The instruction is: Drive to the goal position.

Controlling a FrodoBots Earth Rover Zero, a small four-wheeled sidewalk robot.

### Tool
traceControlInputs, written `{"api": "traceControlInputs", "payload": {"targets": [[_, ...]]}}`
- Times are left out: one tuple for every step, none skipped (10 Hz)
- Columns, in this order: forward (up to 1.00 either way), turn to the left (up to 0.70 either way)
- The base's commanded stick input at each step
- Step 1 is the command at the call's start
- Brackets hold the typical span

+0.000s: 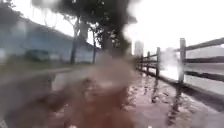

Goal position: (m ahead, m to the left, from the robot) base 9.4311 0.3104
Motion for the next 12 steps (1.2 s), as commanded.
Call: {"api": "traceControlInputs", "payload": {"targets": [[1.00, 0.00], [1.00, -0.06], [1.00, -0.13], [1.00, -0.28], [1.00, -0.33], [1.00, -0.02], [1.00, 0.00], [1.00, 0.00], [1.00, 0.00], [1.00, 0.00], [1.00, 0.00], [1.00, 0.00]]}}
